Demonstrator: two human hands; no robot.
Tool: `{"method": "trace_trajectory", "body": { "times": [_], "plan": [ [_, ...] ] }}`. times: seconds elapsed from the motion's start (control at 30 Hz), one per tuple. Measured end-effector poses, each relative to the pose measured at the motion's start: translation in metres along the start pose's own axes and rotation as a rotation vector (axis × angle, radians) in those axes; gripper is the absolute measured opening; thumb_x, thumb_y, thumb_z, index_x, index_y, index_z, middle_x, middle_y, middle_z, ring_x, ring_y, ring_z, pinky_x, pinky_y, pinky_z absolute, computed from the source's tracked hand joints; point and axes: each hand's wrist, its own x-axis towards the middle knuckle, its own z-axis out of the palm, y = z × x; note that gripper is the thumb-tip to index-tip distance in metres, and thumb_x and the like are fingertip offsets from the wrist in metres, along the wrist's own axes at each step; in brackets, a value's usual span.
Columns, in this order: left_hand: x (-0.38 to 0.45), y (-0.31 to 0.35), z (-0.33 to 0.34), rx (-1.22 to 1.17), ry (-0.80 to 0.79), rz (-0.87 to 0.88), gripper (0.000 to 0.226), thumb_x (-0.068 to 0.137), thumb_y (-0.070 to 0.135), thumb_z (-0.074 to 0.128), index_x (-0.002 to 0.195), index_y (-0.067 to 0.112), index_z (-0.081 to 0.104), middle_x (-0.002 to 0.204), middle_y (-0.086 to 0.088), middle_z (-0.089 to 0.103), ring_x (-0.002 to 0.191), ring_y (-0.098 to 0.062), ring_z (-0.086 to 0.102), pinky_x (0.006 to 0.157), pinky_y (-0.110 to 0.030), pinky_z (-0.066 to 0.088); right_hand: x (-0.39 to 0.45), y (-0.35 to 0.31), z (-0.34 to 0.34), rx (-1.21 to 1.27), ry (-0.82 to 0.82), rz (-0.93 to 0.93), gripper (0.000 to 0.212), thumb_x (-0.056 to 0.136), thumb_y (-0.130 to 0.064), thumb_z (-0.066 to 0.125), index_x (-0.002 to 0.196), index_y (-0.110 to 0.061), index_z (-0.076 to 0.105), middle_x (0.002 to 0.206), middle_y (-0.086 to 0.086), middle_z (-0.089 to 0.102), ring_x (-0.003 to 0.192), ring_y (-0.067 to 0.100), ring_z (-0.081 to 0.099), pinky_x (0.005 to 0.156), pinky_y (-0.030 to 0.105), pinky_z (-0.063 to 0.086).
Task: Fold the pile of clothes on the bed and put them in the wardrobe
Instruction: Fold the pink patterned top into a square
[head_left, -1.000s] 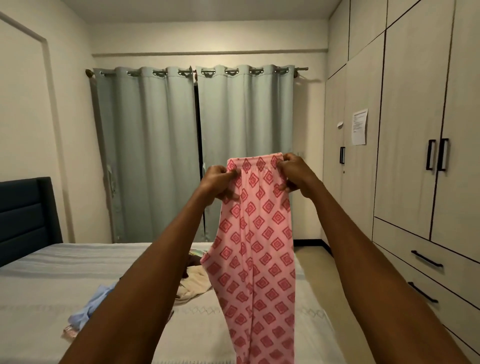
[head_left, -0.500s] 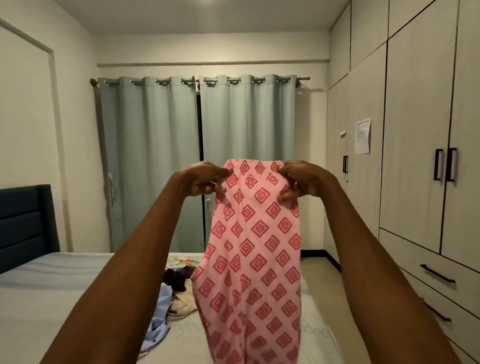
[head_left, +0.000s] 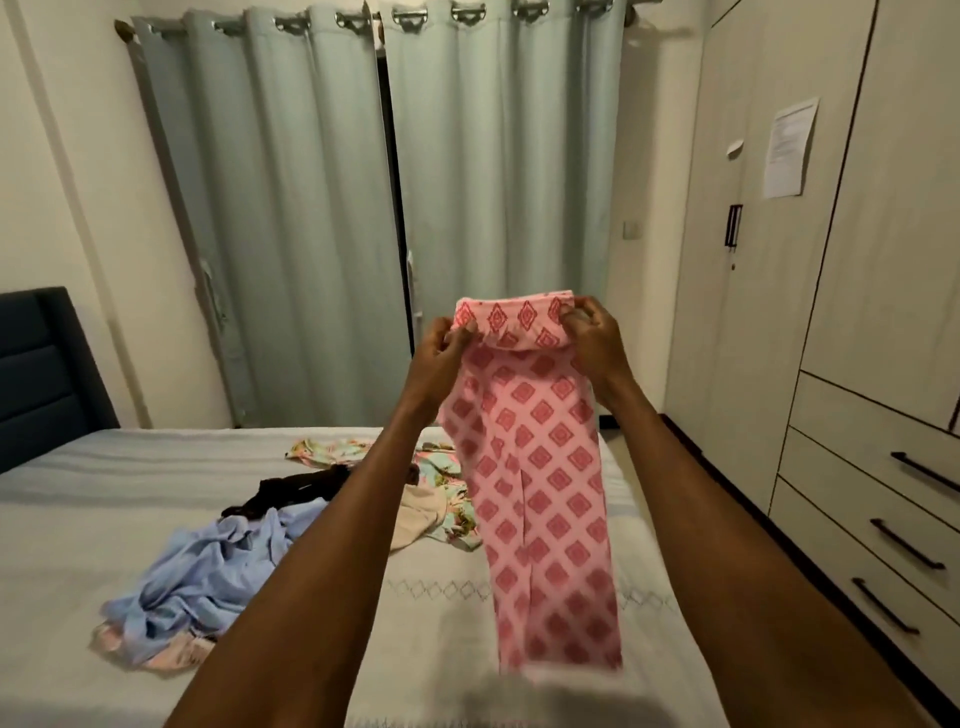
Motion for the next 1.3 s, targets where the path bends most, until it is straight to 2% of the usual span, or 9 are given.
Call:
{"method": "trace_trajectory", "body": {
  "times": [0.27, 0.5, 0.6, 0.77, 0.9, 1.07, 1.13, 1.2, 1.3],
  "plan": [
    [0.004, -0.022, 0.017, -0.056, -0.002, 0.108, 0.021, 0.103, 0.027, 0.052, 0.103, 0.006, 0.054, 0.092, -0.003, 0.066, 0.078, -0.006, 0.070, 0.063, -0.021, 0.056, 0.004, 0.032, -0.003, 0.095, 0.037, -0.155, 0.018, 0.102, -0.019, 0.052, 0.109, -0.010, 0.065, 0.091, 0.000, 0.068, 0.075, 0.003, 0.065, 0.062, 0.020, 0.051],
    [-0.075, -0.062, 0.031, -0.009, -0.059, -0.014, 0.021, 0.099, 0.041, 0.056, 0.102, 0.021, 0.061, 0.102, -0.004, 0.070, 0.094, -0.019, 0.070, 0.074, -0.036, 0.060, -0.064, 0.077, -0.026, 0.041, -0.001, -0.027, 0.013, 0.098, -0.028, 0.059, 0.102, -0.019, 0.068, 0.093, 0.003, 0.072, 0.084, 0.018, 0.068, 0.072, 0.036, 0.053],
    [-0.147, -0.098, 0.040, 0.078, -0.083, -0.066, 0.020, 0.099, 0.038, 0.058, 0.094, 0.019, 0.063, 0.088, 0.003, 0.069, 0.082, -0.010, 0.065, 0.068, -0.033, 0.053, -0.141, 0.114, -0.040, -0.016, 0.038, 0.056, 0.010, 0.096, -0.026, 0.062, 0.100, -0.020, 0.068, 0.097, 0.002, 0.073, 0.093, 0.023, 0.069, 0.082, 0.040, 0.054],
    [-0.294, -0.163, 0.060, 0.188, -0.190, -0.263, 0.017, 0.101, 0.039, 0.054, 0.093, 0.026, 0.061, 0.087, 0.011, 0.065, 0.083, -0.010, 0.061, 0.065, -0.023, 0.045, -0.295, 0.173, -0.063, -0.176, 0.016, 0.249, 0.019, 0.094, -0.039, 0.058, 0.103, -0.024, 0.065, 0.099, -0.003, 0.071, 0.095, 0.021, 0.068, 0.074, 0.030, 0.055],
    [-0.382, -0.183, 0.066, 0.219, -0.269, -0.268, 0.021, 0.101, 0.039, 0.051, 0.113, 0.027, 0.063, 0.104, 0.010, 0.070, 0.094, -0.009, 0.065, 0.073, -0.021, 0.048, -0.392, 0.202, -0.081, -0.544, 0.016, 0.385, 0.019, 0.101, -0.039, 0.050, 0.113, -0.029, 0.061, 0.098, 0.007, 0.070, 0.091, 0.030, 0.067, 0.066, 0.033, 0.049],
    [-0.423, -0.181, 0.064, 0.385, -0.301, -0.111, 0.026, 0.102, 0.043, 0.047, 0.115, 0.024, 0.059, 0.108, 0.005, 0.065, 0.097, -0.013, 0.060, 0.074, -0.025, 0.045, -0.436, 0.193, -0.091, -0.890, 0.108, 0.125, 0.030, 0.096, -0.034, 0.047, 0.103, -0.015, 0.069, 0.097, 0.012, 0.070, 0.091, 0.034, 0.063, 0.081, 0.043, 0.048],
    [-0.429, -0.171, 0.059, 0.417, -0.273, -0.028, 0.028, 0.102, 0.042, 0.045, 0.110, 0.020, 0.059, 0.102, 0.005, 0.062, 0.093, -0.013, 0.057, 0.072, -0.028, 0.043, -0.441, 0.180, -0.097, -0.777, 0.062, 0.085, 0.027, 0.099, -0.033, 0.048, 0.102, -0.014, 0.066, 0.096, 0.007, 0.070, 0.090, 0.029, 0.062, 0.080, 0.040, 0.049],
    [-0.433, -0.159, 0.050, 0.445, -0.273, 0.024, 0.035, 0.101, 0.050, 0.040, 0.105, 0.020, 0.058, 0.090, 0.004, 0.064, 0.080, -0.013, 0.060, 0.064, -0.030, 0.045, -0.447, 0.165, -0.104, -0.660, -0.013, 0.127, 0.030, 0.099, -0.038, 0.046, 0.107, -0.015, 0.064, 0.083, 0.005, 0.069, 0.074, 0.022, 0.063, 0.062, 0.031, 0.045],
    [-0.440, -0.152, 0.042, 0.509, -0.389, -0.031, 0.044, 0.098, 0.062, 0.035, 0.101, 0.022, 0.055, 0.072, 0.002, 0.068, 0.061, -0.013, 0.065, 0.052, -0.033, 0.051, -0.450, 0.161, -0.113, -0.635, -0.171, 0.329, 0.031, 0.098, -0.044, 0.044, 0.110, -0.021, 0.061, 0.084, 0.005, 0.071, 0.071, 0.024, 0.066, 0.059, 0.030, 0.042]
  ]
}}
